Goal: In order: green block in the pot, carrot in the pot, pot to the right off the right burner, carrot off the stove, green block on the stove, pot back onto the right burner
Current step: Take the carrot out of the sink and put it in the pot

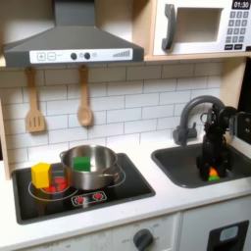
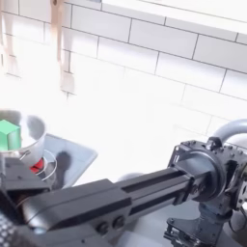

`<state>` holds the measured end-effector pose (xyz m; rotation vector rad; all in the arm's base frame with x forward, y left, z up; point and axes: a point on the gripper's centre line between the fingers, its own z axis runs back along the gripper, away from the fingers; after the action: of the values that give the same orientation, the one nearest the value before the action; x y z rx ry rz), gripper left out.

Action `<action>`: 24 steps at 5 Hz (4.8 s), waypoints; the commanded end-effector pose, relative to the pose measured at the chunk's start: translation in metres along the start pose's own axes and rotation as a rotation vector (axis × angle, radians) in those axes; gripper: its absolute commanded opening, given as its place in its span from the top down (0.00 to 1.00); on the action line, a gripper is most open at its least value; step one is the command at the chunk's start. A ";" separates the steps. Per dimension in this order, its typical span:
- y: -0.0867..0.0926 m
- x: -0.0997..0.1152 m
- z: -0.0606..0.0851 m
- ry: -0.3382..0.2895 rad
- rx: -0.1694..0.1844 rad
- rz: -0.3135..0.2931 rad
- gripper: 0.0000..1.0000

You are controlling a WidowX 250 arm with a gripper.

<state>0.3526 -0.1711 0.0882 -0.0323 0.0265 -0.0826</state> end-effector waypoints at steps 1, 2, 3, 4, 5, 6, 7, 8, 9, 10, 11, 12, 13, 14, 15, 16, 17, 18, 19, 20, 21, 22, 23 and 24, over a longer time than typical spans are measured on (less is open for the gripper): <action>-0.004 -0.004 0.023 -0.035 -0.028 0.002 1.00; -0.002 -0.008 0.030 -0.039 -0.033 0.004 1.00; 0.003 -0.014 0.048 -0.060 -0.045 0.006 1.00; 0.002 -0.016 0.067 -0.088 -0.055 -0.004 1.00; 0.009 -0.021 0.080 -0.090 -0.058 0.001 1.00; 0.017 -0.024 0.090 -0.095 -0.060 0.015 1.00; 0.030 -0.028 0.100 -0.098 -0.045 0.027 1.00; 0.044 -0.029 0.108 -0.102 -0.054 0.055 1.00; 0.057 -0.032 0.125 -0.125 -0.062 0.077 1.00; 0.067 -0.037 0.137 -0.138 -0.061 0.100 1.00; 0.079 -0.043 0.150 -0.154 -0.058 0.117 1.00; 0.091 -0.045 0.158 -0.160 -0.077 0.147 1.00; 0.110 -0.046 0.164 -0.160 -0.044 0.178 1.00; 0.121 -0.043 0.168 -0.164 -0.056 0.201 1.00; 0.136 -0.043 0.171 -0.175 -0.047 0.238 1.00; 0.150 -0.039 0.172 -0.181 -0.039 0.253 1.00; 0.161 -0.036 0.179 -0.206 -0.033 0.267 1.00; 0.171 -0.031 0.180 -0.214 -0.019 0.277 1.00; 0.182 -0.028 0.177 -0.206 -0.011 0.299 1.00; 0.191 -0.024 0.178 -0.212 0.001 0.312 1.00; 0.206 -0.021 0.179 -0.215 0.016 0.345 1.00; 0.222 -0.022 0.175 -0.207 0.021 0.379 1.00; 0.234 -0.024 0.171 -0.202 0.033 0.398 1.00; 0.247 -0.020 0.168 -0.199 0.048 0.411 1.00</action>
<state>0.3564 0.0837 0.2464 0.0144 -0.1613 0.3359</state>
